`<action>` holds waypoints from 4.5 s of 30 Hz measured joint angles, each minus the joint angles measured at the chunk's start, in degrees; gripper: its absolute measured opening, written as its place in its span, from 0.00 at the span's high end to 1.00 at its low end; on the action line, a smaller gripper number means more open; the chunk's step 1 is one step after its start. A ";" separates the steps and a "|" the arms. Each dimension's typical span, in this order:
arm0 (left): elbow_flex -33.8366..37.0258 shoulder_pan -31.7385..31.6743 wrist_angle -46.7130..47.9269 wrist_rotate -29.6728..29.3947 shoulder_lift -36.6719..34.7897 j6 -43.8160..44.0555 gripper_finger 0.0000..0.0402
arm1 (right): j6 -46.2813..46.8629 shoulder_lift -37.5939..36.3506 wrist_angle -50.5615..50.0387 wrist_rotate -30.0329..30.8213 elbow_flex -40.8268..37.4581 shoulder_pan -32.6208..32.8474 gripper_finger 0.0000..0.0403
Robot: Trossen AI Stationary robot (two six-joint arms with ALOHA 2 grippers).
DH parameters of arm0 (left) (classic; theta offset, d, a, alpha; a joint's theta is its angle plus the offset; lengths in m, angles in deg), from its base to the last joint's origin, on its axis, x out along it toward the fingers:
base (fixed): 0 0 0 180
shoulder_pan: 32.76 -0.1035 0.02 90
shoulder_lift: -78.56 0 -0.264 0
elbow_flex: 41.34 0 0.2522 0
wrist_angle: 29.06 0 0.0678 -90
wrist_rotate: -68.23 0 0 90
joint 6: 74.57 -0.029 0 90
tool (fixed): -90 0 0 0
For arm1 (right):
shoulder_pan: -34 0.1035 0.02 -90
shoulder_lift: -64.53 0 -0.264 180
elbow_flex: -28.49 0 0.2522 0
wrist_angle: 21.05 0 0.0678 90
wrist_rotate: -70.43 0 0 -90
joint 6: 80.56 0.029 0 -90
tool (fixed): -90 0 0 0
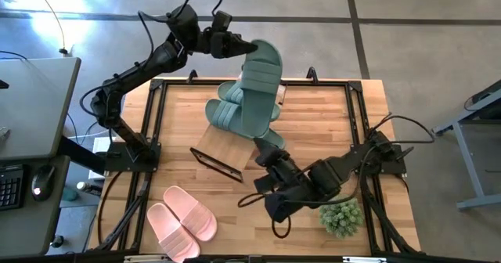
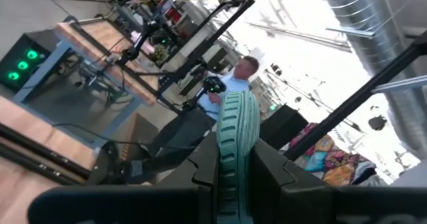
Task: Pick and place slides into the shelf
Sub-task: Put the green slide under the shelf
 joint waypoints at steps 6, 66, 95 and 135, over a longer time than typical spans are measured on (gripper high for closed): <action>-0.02 -0.06 -2.71 0.03 0.23 1.63 0.91 | 5.03 1.60 -0.38 -1.26 0.00 -0.91 0.68; -0.02 -0.04 -14.00 3.47 0.19 7.53 0.92 | 4.82 1.84 9.50 12.71 -6.67 -7.67 0.64; -0.02 -1.41 -14.12 6.79 0.14 -6.56 0.34 | 9.75 1.11 8.75 13.65 -2.97 -4.81 0.90; -0.02 -5.60 -17.30 19.31 -0.16 -9.74 0.37 | 84.93 -36.86 -24.15 -33.24 -39.45 11.77 0.91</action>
